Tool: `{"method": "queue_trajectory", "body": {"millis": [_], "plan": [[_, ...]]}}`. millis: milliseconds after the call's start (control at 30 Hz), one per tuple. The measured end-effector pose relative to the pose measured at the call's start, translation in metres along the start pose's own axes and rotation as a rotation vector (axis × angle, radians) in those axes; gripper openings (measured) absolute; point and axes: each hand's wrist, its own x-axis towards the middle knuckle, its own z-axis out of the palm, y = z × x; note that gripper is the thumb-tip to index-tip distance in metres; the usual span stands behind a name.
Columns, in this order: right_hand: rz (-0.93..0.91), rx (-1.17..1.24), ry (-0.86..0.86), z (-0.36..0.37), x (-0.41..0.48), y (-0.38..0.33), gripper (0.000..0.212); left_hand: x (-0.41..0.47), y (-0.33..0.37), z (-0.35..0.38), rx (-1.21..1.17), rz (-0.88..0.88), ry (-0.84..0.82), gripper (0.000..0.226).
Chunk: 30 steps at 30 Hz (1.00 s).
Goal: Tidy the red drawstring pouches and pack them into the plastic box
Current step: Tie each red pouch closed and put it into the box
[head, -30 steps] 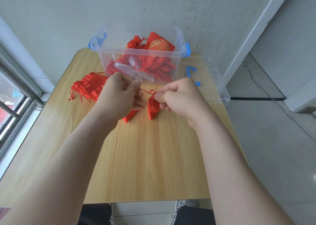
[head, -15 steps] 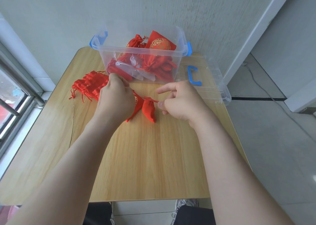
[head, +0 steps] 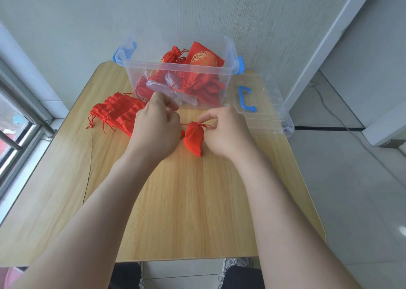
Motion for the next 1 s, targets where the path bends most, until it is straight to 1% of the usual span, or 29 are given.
{"method": "queue_trajectory", "body": {"millis": [33,67,133,167,200,267,300,333,367,433,500,567,600,667,733,767,800,867,933,1000], "plan": [[0.021,0.072,-0.054,0.0,0.001,0.0,0.033,0.0,0.0,0.0,-0.04,-0.015,-0.014,0.022],[0.05,0.131,-0.112,0.001,0.002,0.0,0.036,-0.001,0.0,0.0,-0.075,-0.027,-0.024,0.022],[0.067,0.147,-0.152,0.005,0.003,0.002,0.045,-0.001,0.001,-0.001,-0.12,-0.041,-0.026,0.02],[0.05,0.111,-0.12,0.008,0.004,0.004,0.044,0.0,0.001,0.0,-0.143,-0.043,-0.023,0.018],[0.022,0.057,-0.071,0.011,0.003,0.004,0.039,0.001,0.001,0.0,-0.165,-0.039,-0.023,0.017],[-0.036,-0.009,0.022,0.015,0.004,0.004,0.02,0.004,0.001,-0.001,-0.193,-0.018,-0.02,0.012],[-0.056,0.01,0.065,0.017,0.006,0.004,0.017,0.005,0.0,-0.001,-0.201,0.004,-0.016,0.009],[-0.07,0.046,0.111,0.019,0.009,0.003,0.019,0.007,-0.003,-0.003,-0.2,0.029,-0.01,0.008],[-0.085,0.084,0.165,0.02,0.013,0.002,0.021,0.008,-0.005,-0.005,-0.184,0.047,0.0,0.012],[-0.13,0.173,0.276,0.024,0.019,-0.001,0.021,0.012,-0.012,-0.009,-0.123,0.088,0.063,0.021],[-0.155,0.282,0.367,0.027,0.021,-0.004,0.024,0.014,-0.02,-0.013,-0.036,0.111,0.171,0.02],[-0.158,0.389,0.419,0.028,0.021,-0.009,0.034,0.016,-0.029,-0.016,0.093,0.048,0.237,0.025],[-0.169,0.452,0.431,0.028,0.022,-0.012,0.037,0.018,-0.034,-0.017,0.187,-0.005,0.22,0.029],[-0.213,0.531,0.453,0.029,0.024,-0.022,0.034,0.019,-0.043,-0.018,0.381,-0.113,0.091,0.035],[-0.249,0.529,0.457,0.028,0.028,-0.03,0.027,0.018,-0.048,-0.018,0.517,-0.164,-0.054,0.042],[-0.252,0.525,0.454,0.028,0.032,-0.035,0.026,0.017,-0.051,-0.018,0.557,-0.171,-0.097,0.046],[-0.247,0.51,0.451,0.028,0.036,-0.041,0.027,0.017,-0.054,-0.019,0.585,-0.167,-0.114,0.05],[-0.259,0.461,0.441,0.028,0.052,-0.053,0.033,0.018,-0.058,-0.02,0.606,-0.155,-0.095,0.058],[-0.284,0.462,0.43,0.028,0.069,-0.065,0.031,0.019,-0.058,-0.022,0.584,-0.155,-0.052,0.068],[-0.291,0.495,0.433,0.027,0.084,-0.079,0.028,0.021,-0.057,-0.024,0.54,-0.173,-0.019,0.07]]}}
